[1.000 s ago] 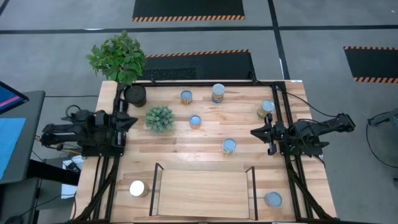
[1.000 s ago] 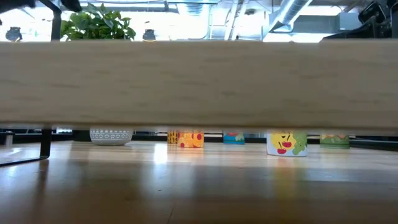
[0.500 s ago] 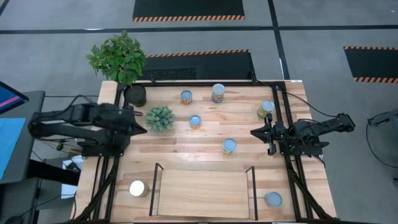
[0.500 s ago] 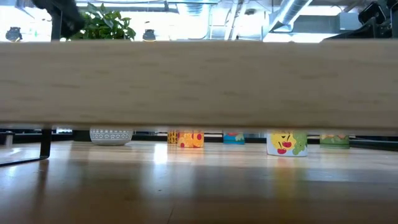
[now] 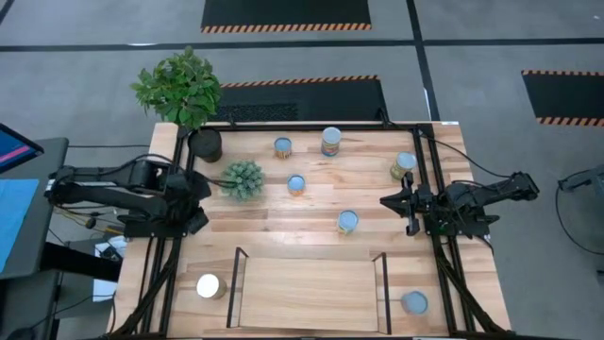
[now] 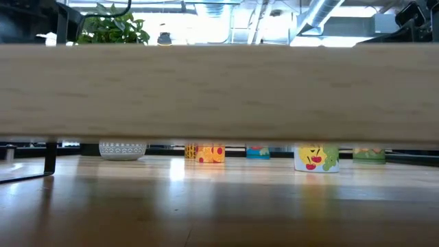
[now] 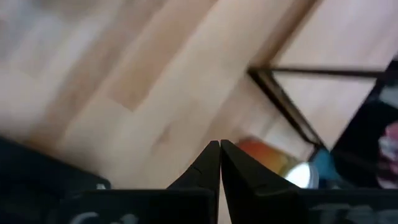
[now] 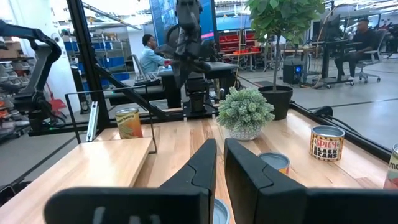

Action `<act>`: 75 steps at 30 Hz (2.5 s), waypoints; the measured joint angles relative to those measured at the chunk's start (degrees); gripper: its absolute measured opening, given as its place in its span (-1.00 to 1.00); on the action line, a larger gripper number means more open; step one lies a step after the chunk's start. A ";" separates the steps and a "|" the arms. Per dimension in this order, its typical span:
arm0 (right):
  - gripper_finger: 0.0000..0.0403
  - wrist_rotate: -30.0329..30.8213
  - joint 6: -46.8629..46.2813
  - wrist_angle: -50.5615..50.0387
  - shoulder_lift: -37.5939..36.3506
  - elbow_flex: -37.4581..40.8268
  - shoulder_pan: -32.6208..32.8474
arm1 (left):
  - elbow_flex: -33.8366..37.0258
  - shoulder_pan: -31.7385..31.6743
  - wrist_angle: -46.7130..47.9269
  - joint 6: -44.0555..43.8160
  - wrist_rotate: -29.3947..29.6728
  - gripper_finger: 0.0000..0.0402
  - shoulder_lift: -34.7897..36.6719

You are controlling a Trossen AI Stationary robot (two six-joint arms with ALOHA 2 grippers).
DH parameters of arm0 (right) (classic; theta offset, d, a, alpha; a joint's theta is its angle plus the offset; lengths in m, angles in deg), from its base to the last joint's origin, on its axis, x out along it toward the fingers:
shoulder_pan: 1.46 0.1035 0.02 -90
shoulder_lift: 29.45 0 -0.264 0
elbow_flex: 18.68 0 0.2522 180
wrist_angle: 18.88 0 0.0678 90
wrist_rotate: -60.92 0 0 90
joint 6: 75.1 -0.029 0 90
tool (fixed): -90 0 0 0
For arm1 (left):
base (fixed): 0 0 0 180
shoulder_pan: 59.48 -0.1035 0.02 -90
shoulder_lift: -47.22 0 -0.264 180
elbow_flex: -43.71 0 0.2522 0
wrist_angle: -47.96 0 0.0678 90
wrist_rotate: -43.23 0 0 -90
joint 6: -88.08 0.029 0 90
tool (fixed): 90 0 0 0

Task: Pick and place cans onto a shelf
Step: Put the canned green beans on the shelf

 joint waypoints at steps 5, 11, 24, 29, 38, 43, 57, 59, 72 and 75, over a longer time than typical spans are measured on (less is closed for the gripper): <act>-0.71 0.01 -0.01 -1.01 -0.01 -0.02 0.00 | 0.69 6.67 -2.94 0.02 -1.03 -1.00 -0.52; -0.71 -0.01 -0.01 -2.04 0.01 -0.05 0.00 | 0.69 19.05 -8.06 -5.18 4.03 -1.00 -1.03; -0.71 -0.03 -0.01 -2.23 0.01 -0.07 0.00 | 0.69 33.12 -10.00 -12.07 12.53 -1.00 -11.37; -0.71 -0.02 -0.01 -2.32 0.01 -0.07 0.00 | 0.69 33.22 -10.02 -12.85 12.26 -1.00 -14.31; -0.71 -0.08 -0.01 -2.73 0.01 -0.09 0.00 | 0.69 34.49 -9.73 -7.96 15.39 -1.00 -13.14; -0.71 -0.08 -0.01 -2.76 0.01 -0.09 0.00 | 0.69 34.49 -9.25 -7.50 15.29 -1.00 -13.07; -0.71 -0.06 -0.01 -2.80 0.01 -0.09 0.00 | 0.66 34.18 -11.15 5.81 23.42 -1.00 -13.71; -0.71 -0.06 -0.01 -2.85 0.01 -0.09 0.00 | 0.66 34.01 -10.08 3.28 27.06 -0.97 -13.96; -0.71 -0.05 0.22 -3.65 -0.01 -0.11 0.00 | 0.66 34.01 -4.44 -7.56 22.26 -0.22 -15.28; -0.71 -0.06 -1.11 -3.66 0.00 -0.11 0.02 | 0.66 34.00 -7.23 -4.48 20.69 -0.13 -15.32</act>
